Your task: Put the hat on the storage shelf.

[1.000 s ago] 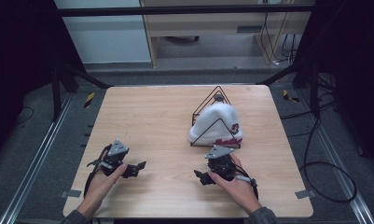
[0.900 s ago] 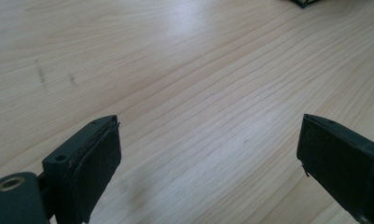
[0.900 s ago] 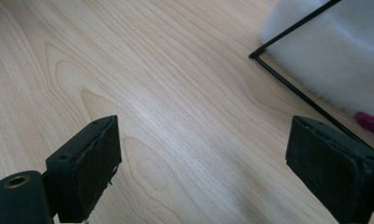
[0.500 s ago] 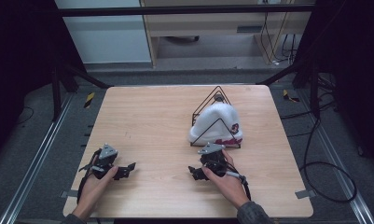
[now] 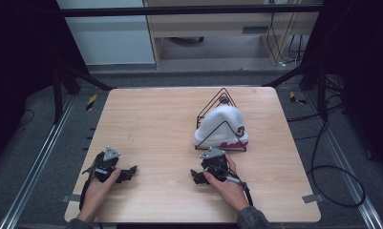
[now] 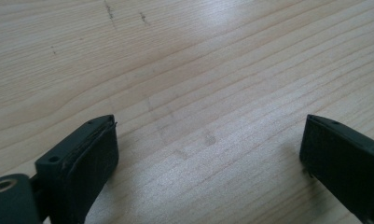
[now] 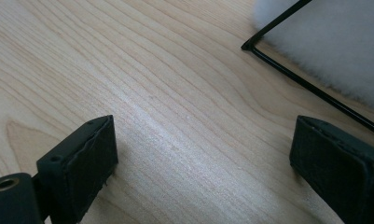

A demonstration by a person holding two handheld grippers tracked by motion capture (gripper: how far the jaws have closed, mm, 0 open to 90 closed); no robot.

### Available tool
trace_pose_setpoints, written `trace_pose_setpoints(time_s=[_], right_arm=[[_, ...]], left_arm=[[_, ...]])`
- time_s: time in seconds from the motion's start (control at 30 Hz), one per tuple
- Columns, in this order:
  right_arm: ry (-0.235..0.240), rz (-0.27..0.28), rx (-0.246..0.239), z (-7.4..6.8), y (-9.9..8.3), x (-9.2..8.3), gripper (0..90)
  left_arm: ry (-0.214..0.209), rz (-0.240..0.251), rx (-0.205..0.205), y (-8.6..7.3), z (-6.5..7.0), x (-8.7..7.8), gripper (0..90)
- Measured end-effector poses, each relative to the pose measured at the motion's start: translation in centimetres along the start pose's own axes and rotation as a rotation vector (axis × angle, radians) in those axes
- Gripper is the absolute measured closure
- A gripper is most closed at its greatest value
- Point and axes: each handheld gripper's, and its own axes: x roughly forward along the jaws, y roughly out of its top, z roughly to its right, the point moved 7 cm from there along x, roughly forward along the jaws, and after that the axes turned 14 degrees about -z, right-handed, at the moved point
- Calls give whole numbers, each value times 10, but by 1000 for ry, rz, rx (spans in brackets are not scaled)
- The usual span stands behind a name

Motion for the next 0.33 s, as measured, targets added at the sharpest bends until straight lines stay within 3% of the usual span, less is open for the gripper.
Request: trace_pose_setpoints(time_s=[0.33], right_arm=[[-3,0,11,-1,-1,0,63]], left_arm=[[5,-1,-11,-1,1,0,27]])
